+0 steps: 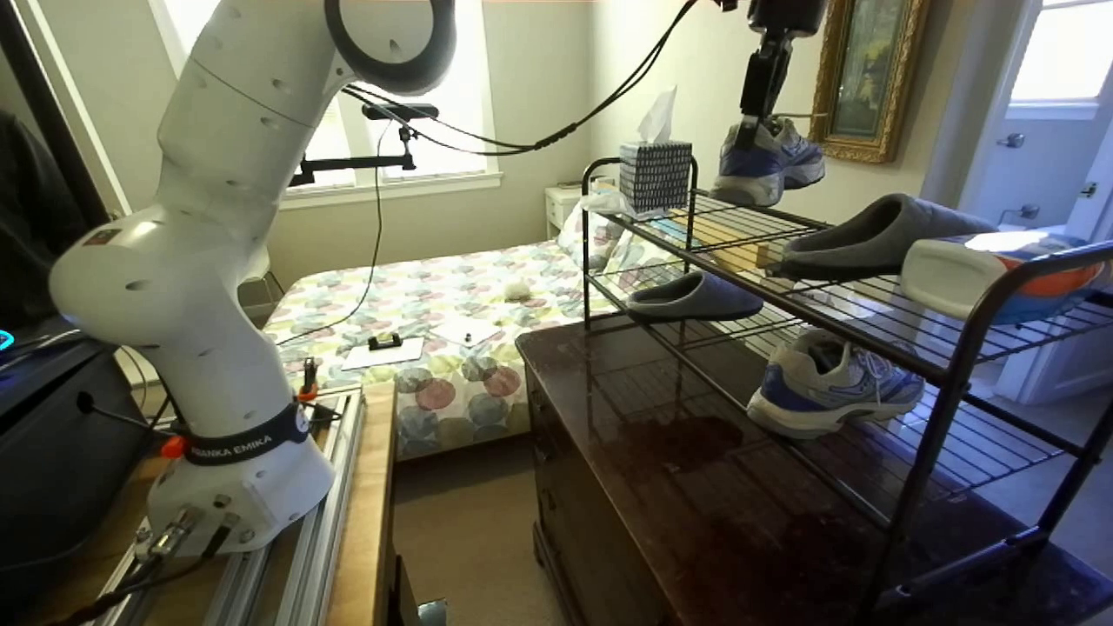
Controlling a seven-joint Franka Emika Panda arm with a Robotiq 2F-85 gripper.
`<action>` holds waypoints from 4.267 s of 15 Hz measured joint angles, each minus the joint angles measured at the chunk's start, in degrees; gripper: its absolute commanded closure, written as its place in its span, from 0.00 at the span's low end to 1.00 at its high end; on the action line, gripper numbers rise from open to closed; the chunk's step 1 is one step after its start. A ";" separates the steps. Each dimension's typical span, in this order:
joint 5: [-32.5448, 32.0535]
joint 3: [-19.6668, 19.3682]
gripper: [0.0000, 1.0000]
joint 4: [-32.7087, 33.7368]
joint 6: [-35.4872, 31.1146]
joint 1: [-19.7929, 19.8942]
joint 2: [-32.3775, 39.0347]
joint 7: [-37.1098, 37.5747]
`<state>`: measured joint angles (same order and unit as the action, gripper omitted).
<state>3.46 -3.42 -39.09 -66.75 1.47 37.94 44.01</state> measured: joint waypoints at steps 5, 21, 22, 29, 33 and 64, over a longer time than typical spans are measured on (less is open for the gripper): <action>-0.62 -1.11 0.95 -4.89 2.03 1.70 -7.79 -3.59; -0.64 -2.92 0.95 -35.15 3.48 6.53 -22.68 -7.09; -3.01 -2.91 0.95 -35.05 3.83 6.16 -22.42 -9.36; -19.66 -2.81 0.95 -35.29 4.72 4.31 -20.84 -28.49; -28.51 -2.59 0.95 -36.62 4.71 3.42 -19.99 -37.86; 5.03 -9.45 0.95 -53.42 7.14 4.19 -27.05 -0.63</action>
<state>8.49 -12.87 -92.51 -59.61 5.66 10.89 43.38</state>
